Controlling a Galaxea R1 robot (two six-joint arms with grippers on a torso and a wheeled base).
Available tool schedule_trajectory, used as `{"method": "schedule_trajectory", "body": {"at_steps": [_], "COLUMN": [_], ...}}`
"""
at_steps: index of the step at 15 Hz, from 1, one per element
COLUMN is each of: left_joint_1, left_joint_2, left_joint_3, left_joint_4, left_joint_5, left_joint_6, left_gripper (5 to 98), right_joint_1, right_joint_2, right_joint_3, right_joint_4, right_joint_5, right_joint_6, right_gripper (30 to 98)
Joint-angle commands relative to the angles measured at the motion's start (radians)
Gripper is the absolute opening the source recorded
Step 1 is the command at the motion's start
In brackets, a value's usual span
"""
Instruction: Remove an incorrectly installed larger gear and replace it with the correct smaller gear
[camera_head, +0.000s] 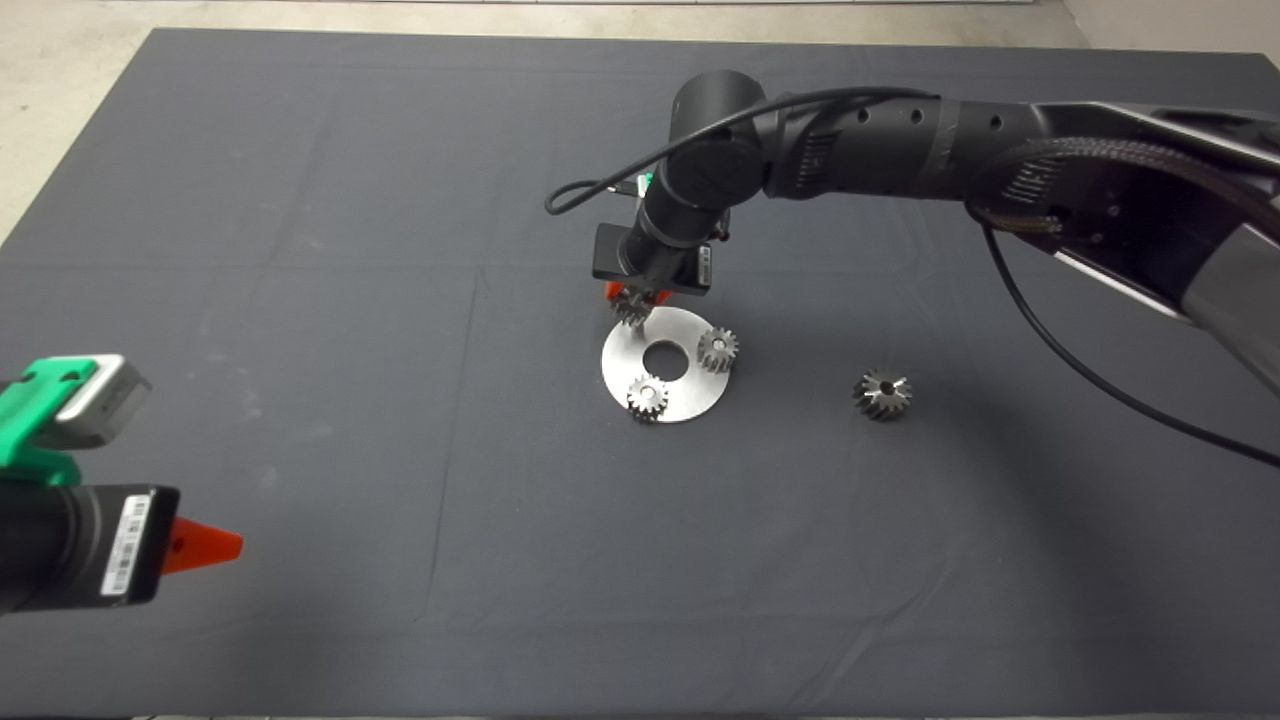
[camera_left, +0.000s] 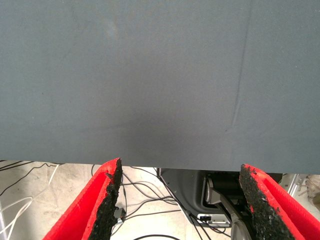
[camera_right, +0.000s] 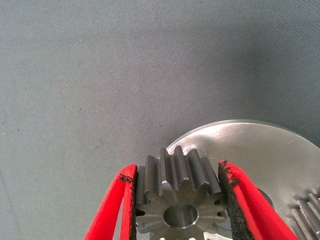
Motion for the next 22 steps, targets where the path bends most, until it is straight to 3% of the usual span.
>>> {"method": "schedule_trajectory", "body": {"at_steps": [1,2,4,16,19,22], "left_joint_1": [-0.001,-0.001,-0.001,0.0,-0.001,0.001], "left_joint_2": [0.001,0.001,0.003,0.018,0.017,0.02], "left_joint_3": [0.012,0.012,0.012,0.012,0.012,0.012], "left_joint_4": [0.012,0.012,0.012,0.012,0.012,0.013], "left_joint_5": [0.064,0.064,0.064,0.062,0.064,0.062], "left_joint_6": [-0.004,-0.004,-0.004,-0.016,-0.016,-0.016], "left_gripper": [59.2,59.2,59.2,59.2,59.2,59.2], "right_joint_1": [-0.003,-0.001,0.0,0.002,0.002,0.002], "right_joint_2": [0.0,0.0,0.001,0.001,0.001,0.0], "right_joint_3": [-0.008,-0.008,-0.004,-0.004,-0.005,-0.008], "right_joint_4": [-0.023,-0.022,-0.022,-0.014,0.056,0.071], "right_joint_5": [-0.083,-0.107,-0.118,-0.107,-0.11,-0.115], "right_joint_6": [0.002,0.004,0.006,0.001,-0.002,-0.007], "right_gripper": [34.9,35.0,34.8,34.7,34.6,34.6]}}
